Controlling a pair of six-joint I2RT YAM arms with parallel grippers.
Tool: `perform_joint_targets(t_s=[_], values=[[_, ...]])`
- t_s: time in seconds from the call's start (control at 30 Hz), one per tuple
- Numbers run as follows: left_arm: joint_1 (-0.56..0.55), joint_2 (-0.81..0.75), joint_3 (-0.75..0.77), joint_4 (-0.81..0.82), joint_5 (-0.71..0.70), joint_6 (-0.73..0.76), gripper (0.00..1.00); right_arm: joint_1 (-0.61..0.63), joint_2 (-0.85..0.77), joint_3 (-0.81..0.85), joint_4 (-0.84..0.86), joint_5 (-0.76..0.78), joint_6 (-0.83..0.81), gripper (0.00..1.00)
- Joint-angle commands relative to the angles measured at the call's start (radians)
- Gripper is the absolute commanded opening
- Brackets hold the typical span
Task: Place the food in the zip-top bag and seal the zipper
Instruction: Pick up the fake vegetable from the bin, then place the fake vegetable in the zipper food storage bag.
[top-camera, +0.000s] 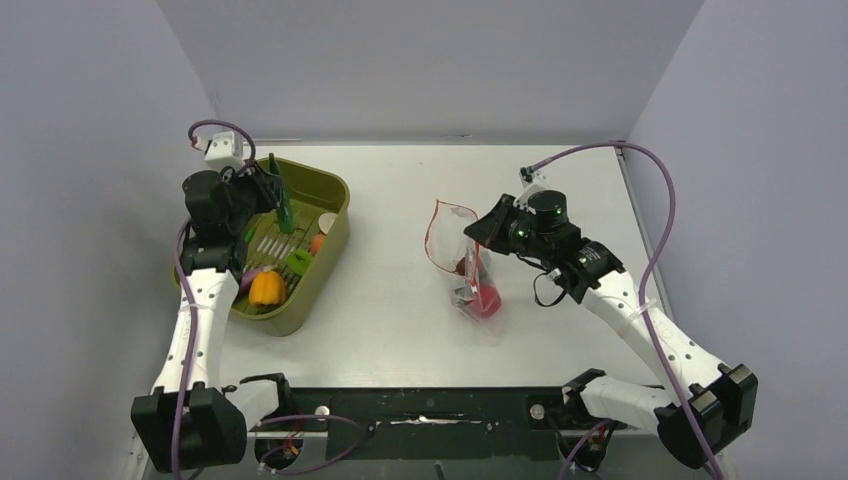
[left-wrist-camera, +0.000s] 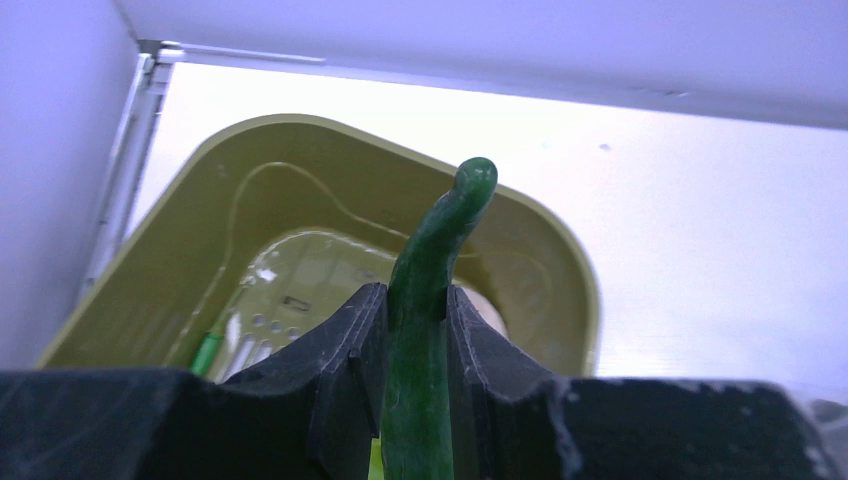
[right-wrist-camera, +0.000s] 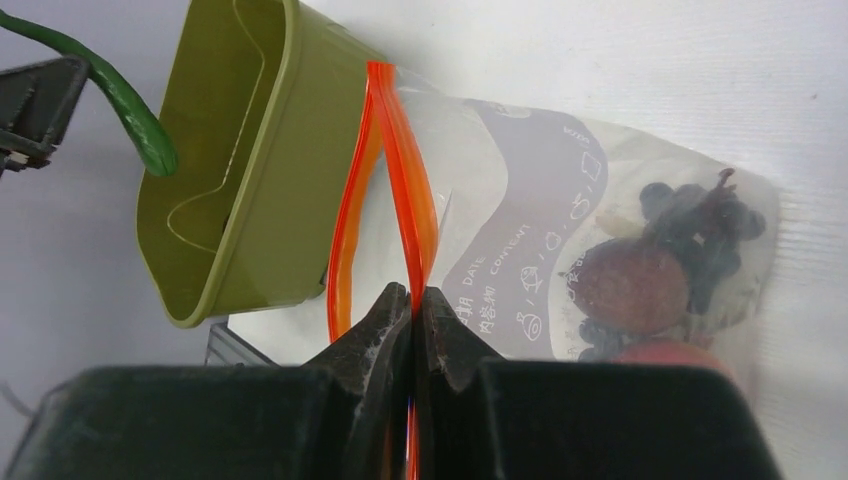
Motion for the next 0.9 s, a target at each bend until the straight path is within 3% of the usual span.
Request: perform_joint_targets(t_s=[0.0,0.23,0.47,0.7,0.87], values=[[-0.001,-0.079,-0.019,0.258,0.160,-0.256,0.00,0.039,0.029,0.044,0.109,-0.009,0.044,0.00],[-0.066,-0.132,-0.067,0.452,0.215,-0.413,0.00,0.066,0.075,0.052,0.169,-0.015,0.086,0.00],[-0.222,-0.161,-0.148,0.586,0.174,-0.515,0.00,0.076,0.090,0.051,0.203,-0.003,0.099,0.00],[-0.410,-0.176,-0.241,0.746,0.059,-0.570,0.00,0.077,0.105,0.042,0.230,-0.036,0.129,0.00],[-0.565,-0.154,-0.297,0.854,-0.055,-0.523,0.00,0.079,0.107,0.066,0.208,-0.034,0.117,0.00]])
